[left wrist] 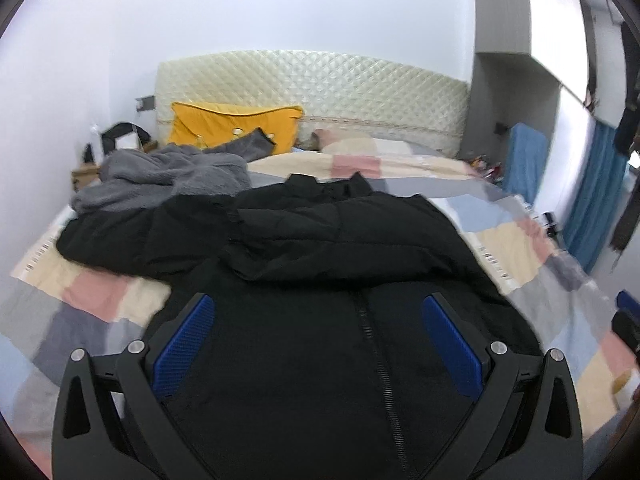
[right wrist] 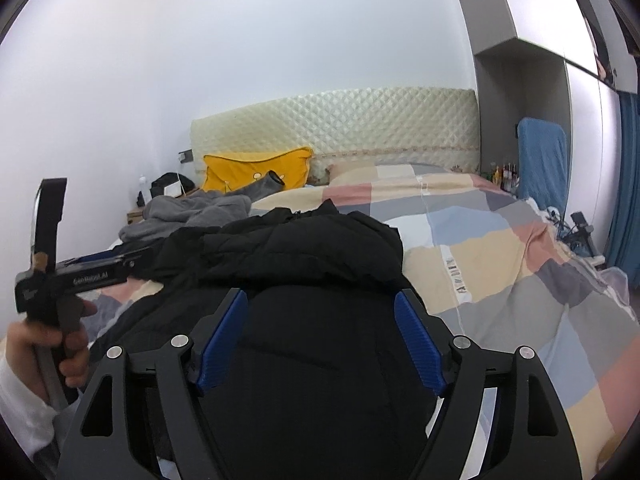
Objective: Fold large clothes
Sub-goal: 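Release the sleeve and withdraw the right tool from the jacket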
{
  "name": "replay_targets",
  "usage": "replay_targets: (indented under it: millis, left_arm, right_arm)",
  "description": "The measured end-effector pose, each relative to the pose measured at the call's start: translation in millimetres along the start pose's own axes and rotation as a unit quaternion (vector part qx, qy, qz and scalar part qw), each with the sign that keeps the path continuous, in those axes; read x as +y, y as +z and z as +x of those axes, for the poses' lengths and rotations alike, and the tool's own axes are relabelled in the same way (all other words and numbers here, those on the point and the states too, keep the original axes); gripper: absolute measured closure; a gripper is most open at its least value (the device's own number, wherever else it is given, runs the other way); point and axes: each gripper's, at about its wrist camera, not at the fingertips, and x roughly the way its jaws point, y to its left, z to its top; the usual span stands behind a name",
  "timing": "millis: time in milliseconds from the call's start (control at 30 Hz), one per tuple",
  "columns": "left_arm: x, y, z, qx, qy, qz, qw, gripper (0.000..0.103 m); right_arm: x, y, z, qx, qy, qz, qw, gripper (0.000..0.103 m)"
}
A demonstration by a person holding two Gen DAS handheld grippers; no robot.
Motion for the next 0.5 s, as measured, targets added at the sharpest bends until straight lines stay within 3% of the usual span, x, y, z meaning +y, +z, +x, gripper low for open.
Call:
replay_targets:
  millis: [133, 500]
  left_arm:
    - [0.7, -1.8, -1.6, -0.005, -0.007, -0.003, 1.0, 0.0]
    - [19.7, 4.5, -0.4, -0.002, 0.008, 0.009, 0.9999, 0.0]
  right_arm:
    - [0.3, -0.5, 3.8, -0.011, -0.01, -0.01, 1.0, 0.021]
    - [-10.0, -9.0, 19.5, 0.011, -0.024, 0.001, 1.0, 0.019]
